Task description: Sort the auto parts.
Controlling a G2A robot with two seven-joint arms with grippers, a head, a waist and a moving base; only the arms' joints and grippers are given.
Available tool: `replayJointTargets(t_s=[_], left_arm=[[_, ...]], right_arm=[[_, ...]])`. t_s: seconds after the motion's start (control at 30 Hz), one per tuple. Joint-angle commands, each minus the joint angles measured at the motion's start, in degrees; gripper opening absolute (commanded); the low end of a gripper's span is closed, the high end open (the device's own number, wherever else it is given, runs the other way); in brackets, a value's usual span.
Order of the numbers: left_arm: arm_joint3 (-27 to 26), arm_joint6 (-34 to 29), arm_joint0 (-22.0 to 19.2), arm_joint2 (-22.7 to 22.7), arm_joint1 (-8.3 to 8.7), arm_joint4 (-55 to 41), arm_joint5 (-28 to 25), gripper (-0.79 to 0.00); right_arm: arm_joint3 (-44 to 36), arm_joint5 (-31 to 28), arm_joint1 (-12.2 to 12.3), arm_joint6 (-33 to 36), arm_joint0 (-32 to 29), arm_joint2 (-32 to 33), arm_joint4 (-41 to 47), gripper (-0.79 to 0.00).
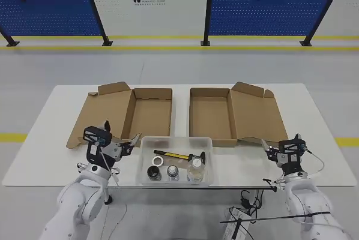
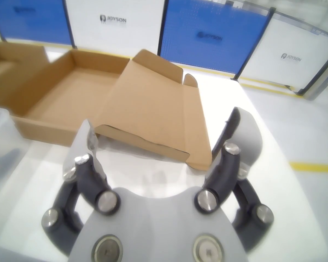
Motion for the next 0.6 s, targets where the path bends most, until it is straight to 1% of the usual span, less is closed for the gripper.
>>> replayJointTargets(t_s=[0.0,0.07,0.2,0.37,0.47,0.57], left_arm=[[-3.3,-2.1,0.3,1.4,0.04,-0.4,-2.6,0.000],[-5.5,-4.6,0.5,2.6,0.14,-0.1,-5.2,0.000],[-8.7,-9.5,0.9,4.8,0.29,-2.4,-10.2,0.000],[-10.2,-13.3,1.7,7.5,0.51,-2.8,-14.5,0.000],[-10.9,-14.1,2.3,9.0,0.65,-2.3,-16.8,0.000],[-11.2,-13.6,2.9,9.6,0.77,-1.7,-17.7,0.000]], right_arm=[[0.0,0.0,0.0,0.0,0.0,0.0,0.0,0.000],[0.0,0.0,0.0,0.0,0.0,0.0,0.0,0.000],[0.0,0.0,0.0,0.0,0.0,0.0,0.0,0.000],[0.0,0.0,0.0,0.0,0.0,0.0,0.0,0.000],[0.0,0.0,0.0,0.0,0.0,0.0,0.0,0.000],[0.0,0.0,0.0,0.0,0.0,0.0,0.0,0.000]])
